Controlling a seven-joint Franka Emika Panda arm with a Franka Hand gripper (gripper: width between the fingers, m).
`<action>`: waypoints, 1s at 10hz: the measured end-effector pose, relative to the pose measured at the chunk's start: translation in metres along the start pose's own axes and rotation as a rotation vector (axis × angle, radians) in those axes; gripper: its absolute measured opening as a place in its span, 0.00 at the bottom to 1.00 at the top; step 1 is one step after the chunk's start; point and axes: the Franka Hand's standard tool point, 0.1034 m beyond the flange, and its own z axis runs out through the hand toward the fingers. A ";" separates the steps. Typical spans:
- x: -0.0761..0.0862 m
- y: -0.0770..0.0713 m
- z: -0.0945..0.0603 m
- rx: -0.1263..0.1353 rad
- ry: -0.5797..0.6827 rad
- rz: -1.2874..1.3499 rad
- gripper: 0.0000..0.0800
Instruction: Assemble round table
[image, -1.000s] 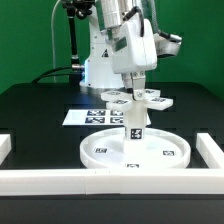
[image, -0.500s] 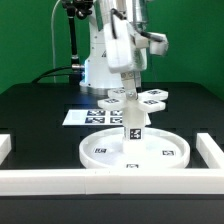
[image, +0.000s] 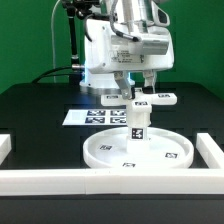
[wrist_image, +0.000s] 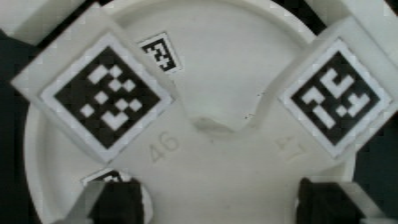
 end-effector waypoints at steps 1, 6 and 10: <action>-0.001 0.000 0.000 0.000 -0.001 0.023 0.54; -0.013 -0.001 -0.015 -0.061 -0.034 -0.165 0.81; -0.014 0.004 -0.012 -0.081 -0.025 -0.585 0.81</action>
Offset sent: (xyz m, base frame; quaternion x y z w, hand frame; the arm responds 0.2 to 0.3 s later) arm 0.0066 0.0006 0.0305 -0.0466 -0.0056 -0.1724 0.9839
